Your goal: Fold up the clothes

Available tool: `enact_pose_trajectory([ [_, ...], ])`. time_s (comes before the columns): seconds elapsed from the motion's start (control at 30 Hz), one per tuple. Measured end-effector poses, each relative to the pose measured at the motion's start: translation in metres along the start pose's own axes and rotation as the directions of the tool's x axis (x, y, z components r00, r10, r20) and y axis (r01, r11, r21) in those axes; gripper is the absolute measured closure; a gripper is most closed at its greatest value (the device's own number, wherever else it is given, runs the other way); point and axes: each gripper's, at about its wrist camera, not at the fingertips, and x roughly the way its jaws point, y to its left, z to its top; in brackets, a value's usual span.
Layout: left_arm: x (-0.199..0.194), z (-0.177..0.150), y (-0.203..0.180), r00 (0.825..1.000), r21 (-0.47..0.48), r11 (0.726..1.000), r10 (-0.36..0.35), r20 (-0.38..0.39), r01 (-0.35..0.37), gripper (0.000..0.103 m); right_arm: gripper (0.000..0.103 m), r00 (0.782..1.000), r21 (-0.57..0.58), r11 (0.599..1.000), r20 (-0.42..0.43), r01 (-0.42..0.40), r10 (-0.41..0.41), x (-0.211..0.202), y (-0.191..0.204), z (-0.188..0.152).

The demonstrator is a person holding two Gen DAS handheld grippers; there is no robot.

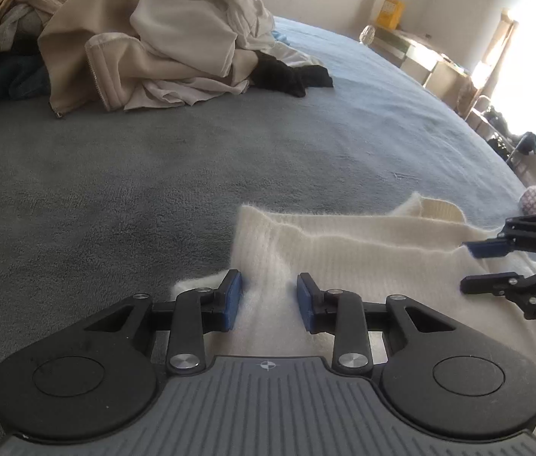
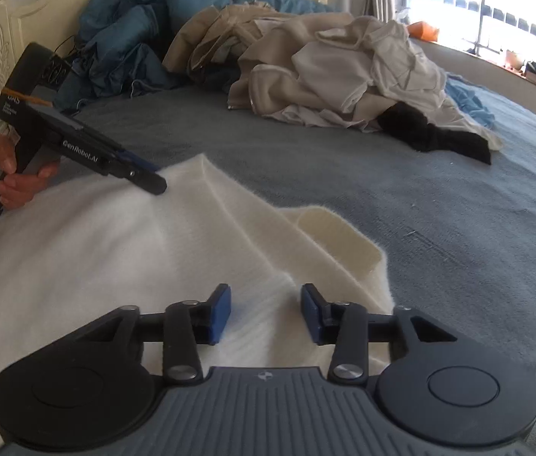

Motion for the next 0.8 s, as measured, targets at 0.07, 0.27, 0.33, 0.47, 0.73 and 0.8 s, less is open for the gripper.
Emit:
enact_pose_trajectory([
  [0.07, 0.001, 0.002, -0.003, 1.000, 0.015, 1.000, -0.002, 0.002, 0.002, 0.057, 0.092, 1.000, -0.007, 1.000, -0.002, 0.024, -0.024, 0.001, 0.005, -0.001],
  [0.27, 0.012, 0.008, -0.013, 1.000, 0.073, 0.997, 0.025, 0.002, -0.025, 0.051, 0.096, 0.991, -0.046, 0.993, 0.075, 0.111, -0.107, -0.010, 0.022, 0.003],
  [0.33, 0.016, 0.008, -0.016, 0.998, 0.094, 0.994, 0.057, -0.002, -0.056, 0.059, 0.096, 0.985, -0.064, 0.987, 0.101, 0.147, -0.140, -0.013, 0.027, 0.005],
  [0.47, 0.013, 0.009, -0.010, 0.998, 0.064, 0.996, 0.066, 0.013, -0.067, 0.086, 0.097, 0.975, -0.091, 0.976, 0.118, 0.199, -0.188, -0.012, 0.034, 0.008],
  [0.73, -0.018, 0.018, 0.034, 0.989, -0.183, 0.979, -0.066, 0.130, 0.090, 0.093, 0.097, 0.948, -0.131, 0.953, 0.206, 0.274, -0.244, -0.016, 0.045, 0.022],
  [0.8, -0.005, 0.016, 0.041, 0.992, -0.206, 0.975, -0.060, 0.108, 0.081, 0.093, 0.097, 0.947, -0.141, 0.947, 0.187, 0.290, -0.262, 0.001, 0.041, 0.020],
])
